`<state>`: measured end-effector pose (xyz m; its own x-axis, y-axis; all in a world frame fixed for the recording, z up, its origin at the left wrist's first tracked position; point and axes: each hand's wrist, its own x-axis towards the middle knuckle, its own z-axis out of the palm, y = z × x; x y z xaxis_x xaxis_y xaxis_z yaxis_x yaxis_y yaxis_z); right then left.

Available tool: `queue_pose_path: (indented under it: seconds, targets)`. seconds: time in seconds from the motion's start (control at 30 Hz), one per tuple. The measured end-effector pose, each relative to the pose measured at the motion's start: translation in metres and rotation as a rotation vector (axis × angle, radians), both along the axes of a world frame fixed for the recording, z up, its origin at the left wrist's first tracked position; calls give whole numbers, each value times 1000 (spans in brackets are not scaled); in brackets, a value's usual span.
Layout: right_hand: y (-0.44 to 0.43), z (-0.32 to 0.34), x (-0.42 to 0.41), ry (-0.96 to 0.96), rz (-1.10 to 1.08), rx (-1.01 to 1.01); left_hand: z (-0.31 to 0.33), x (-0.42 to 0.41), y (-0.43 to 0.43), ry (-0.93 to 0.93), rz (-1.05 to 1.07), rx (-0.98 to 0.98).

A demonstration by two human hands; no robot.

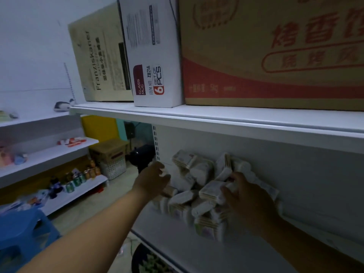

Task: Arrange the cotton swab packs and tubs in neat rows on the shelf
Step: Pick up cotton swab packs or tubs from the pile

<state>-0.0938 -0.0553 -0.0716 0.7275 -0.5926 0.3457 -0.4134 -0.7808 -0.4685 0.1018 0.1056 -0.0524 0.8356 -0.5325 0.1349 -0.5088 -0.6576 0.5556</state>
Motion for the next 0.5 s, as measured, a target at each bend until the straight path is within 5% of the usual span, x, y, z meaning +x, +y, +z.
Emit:
queue_pose_path:
  seconds: [0.27, 0.5]
  targets:
    - [20, -2, 15, 52, -297, 225, 6, 80, -52, 110, -92, -110]
    - [31, 3, 17, -308, -427, 581, 9, 86, -69, 347, -161, -287]
